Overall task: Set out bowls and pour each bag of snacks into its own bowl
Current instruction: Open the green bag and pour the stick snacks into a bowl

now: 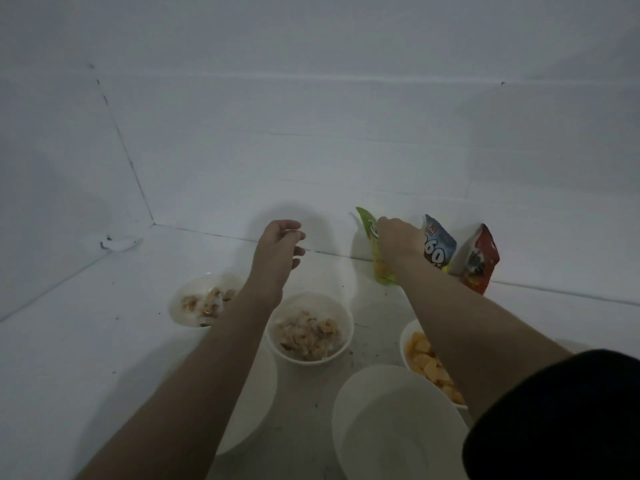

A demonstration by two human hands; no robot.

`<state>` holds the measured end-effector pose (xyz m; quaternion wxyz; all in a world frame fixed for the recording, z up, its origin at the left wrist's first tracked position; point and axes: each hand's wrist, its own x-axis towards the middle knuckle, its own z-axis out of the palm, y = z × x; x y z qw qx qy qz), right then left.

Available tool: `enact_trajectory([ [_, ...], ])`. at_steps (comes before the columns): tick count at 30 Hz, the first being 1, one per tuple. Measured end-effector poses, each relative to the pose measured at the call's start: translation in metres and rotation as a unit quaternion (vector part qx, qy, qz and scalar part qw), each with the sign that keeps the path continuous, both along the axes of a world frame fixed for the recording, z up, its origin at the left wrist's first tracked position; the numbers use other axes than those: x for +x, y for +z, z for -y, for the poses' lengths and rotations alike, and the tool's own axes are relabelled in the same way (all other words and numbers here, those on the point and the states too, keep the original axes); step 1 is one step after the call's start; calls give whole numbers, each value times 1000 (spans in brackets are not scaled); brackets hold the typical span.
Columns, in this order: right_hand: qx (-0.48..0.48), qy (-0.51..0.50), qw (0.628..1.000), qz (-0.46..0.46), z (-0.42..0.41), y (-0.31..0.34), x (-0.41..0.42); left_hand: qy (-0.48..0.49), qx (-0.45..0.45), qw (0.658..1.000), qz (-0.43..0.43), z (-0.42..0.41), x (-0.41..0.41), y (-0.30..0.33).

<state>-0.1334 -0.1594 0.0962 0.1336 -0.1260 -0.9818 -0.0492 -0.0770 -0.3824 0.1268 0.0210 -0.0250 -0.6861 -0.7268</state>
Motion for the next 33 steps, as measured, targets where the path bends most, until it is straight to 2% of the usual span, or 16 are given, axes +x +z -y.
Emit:
enact_trajectory([
  [4,-74,63,989,-112,13,6,26,1,1,1000,-3,-7,13,2],
  [8,-199,115,947,-226,42,22,54,14,8,1000,-21,-14,31,9],
  [14,-332,185,887,-263,95,54,98,80,-23,995,-60,-1,60,15],
  [18,-434,241,837,-230,134,69,120,136,-87,982,-103,27,69,12],
  [22,-628,256,723,-133,178,77,138,174,-176,956,-155,61,76,9],
  [24,-679,247,686,-88,199,78,141,187,-181,952,-162,78,79,9],
  [27,-702,249,665,-50,237,75,139,203,-168,953,-152,115,79,4],
  [29,-693,249,675,-39,264,73,134,198,-160,956,-145,142,77,3],
  [33,-685,218,694,-35,322,65,125,130,-134,977,-101,193,68,6],
])
